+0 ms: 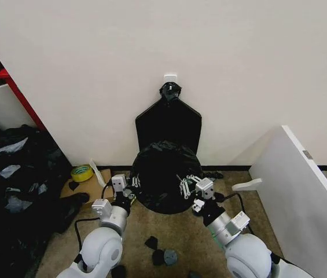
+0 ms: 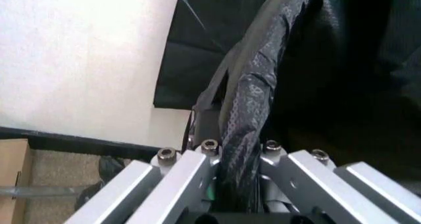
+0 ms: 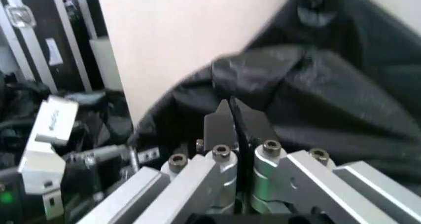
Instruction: Place the garbage bag over the trash bin.
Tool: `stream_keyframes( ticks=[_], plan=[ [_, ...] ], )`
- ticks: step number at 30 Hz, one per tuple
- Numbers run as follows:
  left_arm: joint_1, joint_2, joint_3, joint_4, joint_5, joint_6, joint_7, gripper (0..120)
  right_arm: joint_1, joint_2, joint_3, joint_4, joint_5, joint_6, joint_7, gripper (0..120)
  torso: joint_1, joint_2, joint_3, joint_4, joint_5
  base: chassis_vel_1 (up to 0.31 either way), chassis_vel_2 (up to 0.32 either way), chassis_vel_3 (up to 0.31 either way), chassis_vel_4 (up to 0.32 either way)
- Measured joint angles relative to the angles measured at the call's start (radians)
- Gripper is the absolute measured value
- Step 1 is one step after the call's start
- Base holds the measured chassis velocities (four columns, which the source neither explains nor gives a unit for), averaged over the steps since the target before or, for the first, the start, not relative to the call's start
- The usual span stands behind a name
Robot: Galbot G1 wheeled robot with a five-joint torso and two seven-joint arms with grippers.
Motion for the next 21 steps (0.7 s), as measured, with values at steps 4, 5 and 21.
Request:
stream_keyframes(
  ticks=[4, 5, 21],
  plan=[
    [0.008, -0.004, 0.0, -0.002, 0.013, -0.008, 0.001, 1, 0.008, 0.017, -0.028, 0.003, 0.024, -0.079, 0.05, 0, 0.0, 0.0, 0.0, 0.0, 0.0, 0.0, 0.0, 0.0, 0.0],
    [0.011, -0.005, 0.0, -0.001, 0.023, -0.009, 0.001, 1, 0.013, 0.027, -0.039, 0.001, 0.025, -0.1, 0.065, 0, 0.0, 0.0, 0.0, 0.0, 0.0, 0.0, 0.0, 0.0, 0.0],
    [0.027, -0.014, 0.022, 0.027, 0.134, -0.016, -0.016, 1, 0.045, 0.107, -0.11, -0.063, -0.178, -0.245, 0.179, 0, 0.0, 0.0, 0.0, 0.0, 0.0, 0.0, 0.0, 0.0, 0.0]
  ],
)
